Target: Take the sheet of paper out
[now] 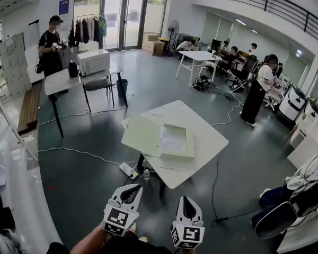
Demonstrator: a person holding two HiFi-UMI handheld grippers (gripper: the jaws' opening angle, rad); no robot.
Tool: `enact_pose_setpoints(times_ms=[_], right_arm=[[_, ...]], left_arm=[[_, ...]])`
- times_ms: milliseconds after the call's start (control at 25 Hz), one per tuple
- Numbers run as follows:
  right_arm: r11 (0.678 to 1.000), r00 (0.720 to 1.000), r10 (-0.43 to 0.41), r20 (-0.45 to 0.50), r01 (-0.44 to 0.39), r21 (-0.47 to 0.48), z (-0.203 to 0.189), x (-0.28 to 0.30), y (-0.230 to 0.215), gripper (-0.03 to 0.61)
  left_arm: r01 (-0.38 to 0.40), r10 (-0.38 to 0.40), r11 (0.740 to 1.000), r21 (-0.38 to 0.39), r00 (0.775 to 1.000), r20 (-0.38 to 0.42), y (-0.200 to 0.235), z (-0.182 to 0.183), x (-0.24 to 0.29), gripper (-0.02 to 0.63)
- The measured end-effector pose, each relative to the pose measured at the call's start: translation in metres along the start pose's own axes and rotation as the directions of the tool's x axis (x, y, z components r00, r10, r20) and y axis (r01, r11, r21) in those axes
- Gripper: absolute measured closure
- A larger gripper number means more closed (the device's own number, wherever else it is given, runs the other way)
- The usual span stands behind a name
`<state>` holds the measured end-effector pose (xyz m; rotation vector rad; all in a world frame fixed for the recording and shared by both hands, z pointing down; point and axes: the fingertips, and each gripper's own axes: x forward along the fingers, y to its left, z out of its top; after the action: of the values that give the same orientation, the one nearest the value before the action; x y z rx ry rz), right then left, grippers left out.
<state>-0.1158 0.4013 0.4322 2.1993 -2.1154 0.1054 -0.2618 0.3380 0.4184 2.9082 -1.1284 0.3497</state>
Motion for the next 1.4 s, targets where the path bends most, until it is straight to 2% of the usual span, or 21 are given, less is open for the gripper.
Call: enact_pose_setpoints(times_ms=[120, 280, 800, 1160, 1400], right_arm=[[0.999, 1.000, 0.000, 0.002, 0.000, 0.036, -0.005, -0.003, -0.002, 0.561], [0.999, 1.000, -0.025, -0.005, 0.025, 0.024, -0.006, -0.003, -0.016, 0.561], [0.991, 0.991, -0.132, -0.024, 0.133, 0.025, -0.020, 0.012, -0.077, 0.561], [0.984, 0.983, -0.175, -0.050, 0.176, 0.030, -0.024, 0.087, -0.141, 0.561], [0.984, 0.983, -0.171, -0.071, 0.174, 0.036, -0.014, 0.157, -0.174, 0.561]], left_arm=[[0.003, -0.003, 1.000, -0.005, 1.000, -0.003, -0.001, -0.005, 0.000, 0.589], [0.016, -0.016, 1.000, -0.005, 1.000, -0.002, -0.009, -0.001, 0.012, 0.589], [0.125, -0.125, 0.992, 0.006, 0.992, -0.012, -0.038, -0.001, 0.085, 0.589], [0.164, -0.165, 0.986, -0.008, 0.986, -0.022, -0.027, 0.010, 0.189, 0.589], [0.164, -0.165, 0.986, -0.019, 0.986, -0.033, 0.000, 0.030, 0.263, 0.589]])
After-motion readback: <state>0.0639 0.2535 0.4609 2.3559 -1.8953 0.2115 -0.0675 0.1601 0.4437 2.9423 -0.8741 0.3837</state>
